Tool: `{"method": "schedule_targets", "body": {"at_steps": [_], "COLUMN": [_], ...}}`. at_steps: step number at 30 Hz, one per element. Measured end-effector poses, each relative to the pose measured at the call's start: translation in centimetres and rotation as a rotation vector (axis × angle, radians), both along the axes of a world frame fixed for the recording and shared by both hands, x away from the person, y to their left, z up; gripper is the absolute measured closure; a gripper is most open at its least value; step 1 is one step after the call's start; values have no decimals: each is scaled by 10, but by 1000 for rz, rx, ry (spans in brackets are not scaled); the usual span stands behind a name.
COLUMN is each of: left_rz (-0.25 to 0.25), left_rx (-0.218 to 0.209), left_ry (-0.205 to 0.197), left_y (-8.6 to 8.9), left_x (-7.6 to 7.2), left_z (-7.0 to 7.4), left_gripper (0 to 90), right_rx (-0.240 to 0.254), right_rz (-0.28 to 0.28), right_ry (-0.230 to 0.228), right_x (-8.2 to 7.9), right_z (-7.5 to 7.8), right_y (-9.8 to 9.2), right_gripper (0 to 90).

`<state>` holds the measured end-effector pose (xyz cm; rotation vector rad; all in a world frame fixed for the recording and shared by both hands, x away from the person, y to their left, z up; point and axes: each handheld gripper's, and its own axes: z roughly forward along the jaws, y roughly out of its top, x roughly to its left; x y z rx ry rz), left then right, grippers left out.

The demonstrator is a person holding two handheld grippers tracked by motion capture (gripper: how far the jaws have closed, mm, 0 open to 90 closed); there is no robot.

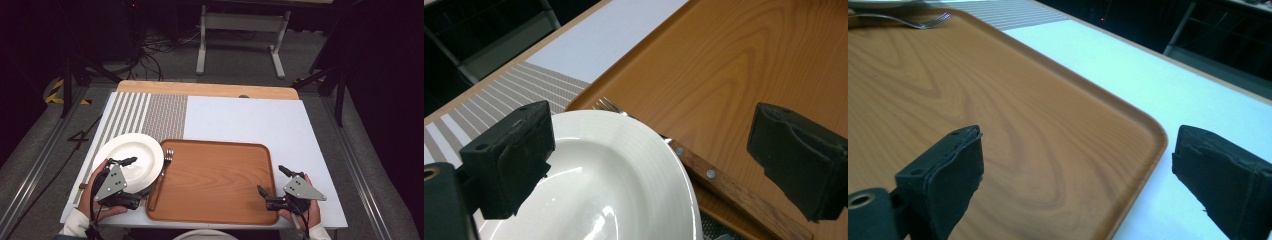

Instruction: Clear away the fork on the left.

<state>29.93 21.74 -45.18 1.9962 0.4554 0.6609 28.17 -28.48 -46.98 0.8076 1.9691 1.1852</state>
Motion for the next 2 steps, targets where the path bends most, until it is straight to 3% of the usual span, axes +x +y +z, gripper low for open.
{"method": "schedule_targets", "body": {"at_steps": [2], "left_rz": [8], "left_rx": [-8], "left_ry": [-4], "left_y": [0], "left_x": [0], "left_z": [1], "left_gripper": [59], "right_rx": [-4], "right_rz": [-5], "right_ry": [-7], "right_x": [1], "right_z": [1], "right_y": [-1], "right_gripper": [71]}}
